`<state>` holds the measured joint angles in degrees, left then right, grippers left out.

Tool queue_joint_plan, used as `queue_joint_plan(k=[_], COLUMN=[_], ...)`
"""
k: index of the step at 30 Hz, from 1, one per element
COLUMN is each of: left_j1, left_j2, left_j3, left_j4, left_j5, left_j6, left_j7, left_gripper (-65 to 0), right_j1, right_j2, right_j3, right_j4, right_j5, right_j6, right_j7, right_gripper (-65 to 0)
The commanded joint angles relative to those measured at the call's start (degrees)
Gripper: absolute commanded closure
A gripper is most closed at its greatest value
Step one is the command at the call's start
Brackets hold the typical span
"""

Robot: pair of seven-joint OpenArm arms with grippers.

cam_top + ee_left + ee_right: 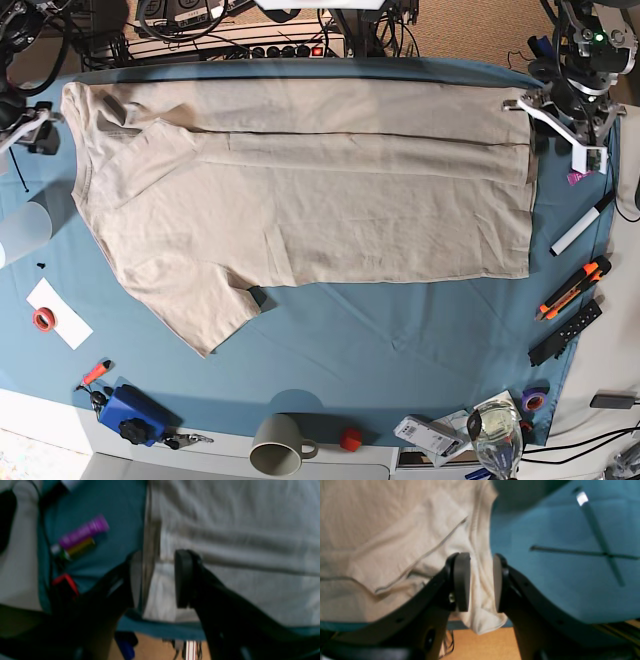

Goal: Fold the T-shirt properly
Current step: 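Drag the folded shirt back toward the arms with both grippers, then release the right gripper and move it to the sleeve corner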

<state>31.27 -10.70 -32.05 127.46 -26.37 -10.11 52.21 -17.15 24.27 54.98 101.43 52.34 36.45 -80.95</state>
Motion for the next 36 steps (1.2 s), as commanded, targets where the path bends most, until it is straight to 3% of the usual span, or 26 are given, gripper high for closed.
queue_joint_plan(k=[1, 7, 13, 18, 22, 27, 31, 36], left_j1=[-0.52, -2.91, -3.85, -3.78, -3.76, -3.65, -3.65, -3.65], left_j2=[-0.59, -0.59, -0.59, -0.57, -0.59, -0.57, -0.57, -0.57], left_j3=[-0.37, -0.33, -0.33, -0.33, -0.33, -0.33, -0.33, -0.33], left_j4=[1.03, 1.03, 1.03, 1.03, 1.03, 1.03, 1.03, 1.03], left_j5=[-0.24, -0.26, -2.62, -2.78, -2.8, -2.8, -2.8, -2.8], left_j6=[-0.07, -2.56, -3.52, -3.52, -3.5, -3.52, -3.5, -3.5], left_j7=[-1.22, -0.94, -1.25, -1.07, -0.79, -0.81, -0.79, -0.79], left_gripper=[-22.8, -22.9, -22.9, -22.9, -22.9, -22.9, -22.9, -22.9], right_j1=[0.96, 4.37, 8.63, 13.2, 18.78, 29.4, 37.27, 46.03], right_j2=[1.44, 2.75, 5.31, 6.38, 6.38, 6.38, 6.38, 6.36], right_j3=[0.74, -1.42, -9.07, -17.66, -23.91, -28.87, -30.95, -35.15], right_j4=[1.36, 1.27, 1.2, -0.7, -6.88, -16.68, -23.34, -36.65], right_j5=[0.46, -6.27, -16.04, -23.56, -27.67, -28.28, -32.33, -33.79], right_j6=[0.17, 0.15, 0.13, 0.09, -0.28, -0.35, -1.25, -2.62], right_j7=[3.13, 8.68, 11.5, 13.4, 16.63, 17.86, 24.13, 24.37], right_gripper=[-16.4, -16.4, -16.5, -27.6, -29.6, -29.6, -29.6, -29.6])
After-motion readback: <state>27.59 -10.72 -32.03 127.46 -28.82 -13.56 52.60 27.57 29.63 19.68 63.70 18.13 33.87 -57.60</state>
